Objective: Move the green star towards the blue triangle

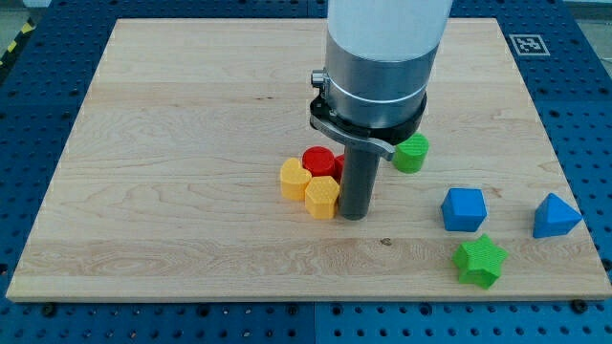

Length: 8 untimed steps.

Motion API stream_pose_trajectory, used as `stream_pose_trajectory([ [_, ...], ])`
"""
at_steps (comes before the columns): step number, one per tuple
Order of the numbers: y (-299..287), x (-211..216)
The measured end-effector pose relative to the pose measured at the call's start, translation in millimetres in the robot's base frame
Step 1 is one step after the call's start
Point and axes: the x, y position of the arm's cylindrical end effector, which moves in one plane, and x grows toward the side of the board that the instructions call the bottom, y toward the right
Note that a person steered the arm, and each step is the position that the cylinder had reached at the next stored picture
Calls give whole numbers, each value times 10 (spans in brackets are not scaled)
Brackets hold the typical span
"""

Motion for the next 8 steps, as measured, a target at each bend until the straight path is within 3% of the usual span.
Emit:
stream_pose_trajectory([
  [1, 64, 154],
  [3, 722, 817],
  [8, 1494, 834],
])
